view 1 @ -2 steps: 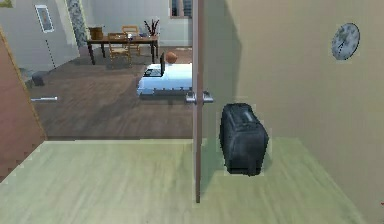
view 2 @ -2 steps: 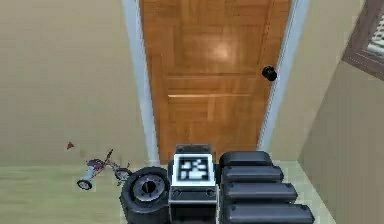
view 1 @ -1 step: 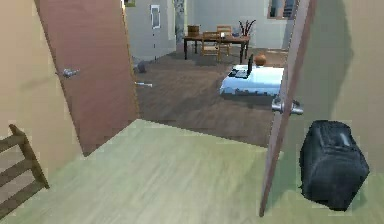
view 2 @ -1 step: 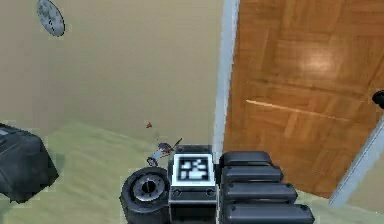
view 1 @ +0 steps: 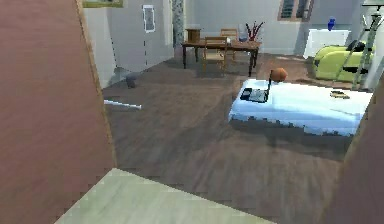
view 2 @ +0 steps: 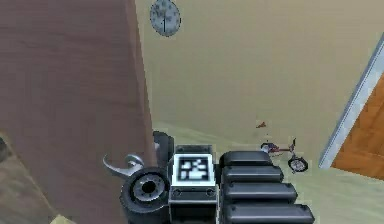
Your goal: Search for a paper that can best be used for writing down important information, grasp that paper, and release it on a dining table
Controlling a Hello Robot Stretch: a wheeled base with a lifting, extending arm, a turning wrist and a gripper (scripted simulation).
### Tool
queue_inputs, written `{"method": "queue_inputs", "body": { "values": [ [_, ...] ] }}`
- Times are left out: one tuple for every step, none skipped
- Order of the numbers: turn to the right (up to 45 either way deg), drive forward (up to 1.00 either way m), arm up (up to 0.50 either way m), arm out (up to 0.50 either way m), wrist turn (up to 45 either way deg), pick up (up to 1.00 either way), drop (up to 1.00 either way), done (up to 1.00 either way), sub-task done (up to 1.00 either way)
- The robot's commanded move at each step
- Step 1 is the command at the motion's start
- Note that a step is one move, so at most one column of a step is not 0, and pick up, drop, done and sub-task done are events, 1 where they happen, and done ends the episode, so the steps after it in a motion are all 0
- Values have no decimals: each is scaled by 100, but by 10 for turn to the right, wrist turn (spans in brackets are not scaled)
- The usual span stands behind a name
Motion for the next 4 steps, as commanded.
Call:
{"method": "queue_inputs", "body": {
  "values": [
    [0, 100, 0, 0, 0, 0, 0, 0, 0],
    [0, 100, 0, 0, 0, 0, 0, 0, 0],
    [-30, 0, 0, 0, 0, 0, 0, 0, 0],
    [0, 100, 0, 0, 0, 0, 0, 0, 0]
  ]
}}
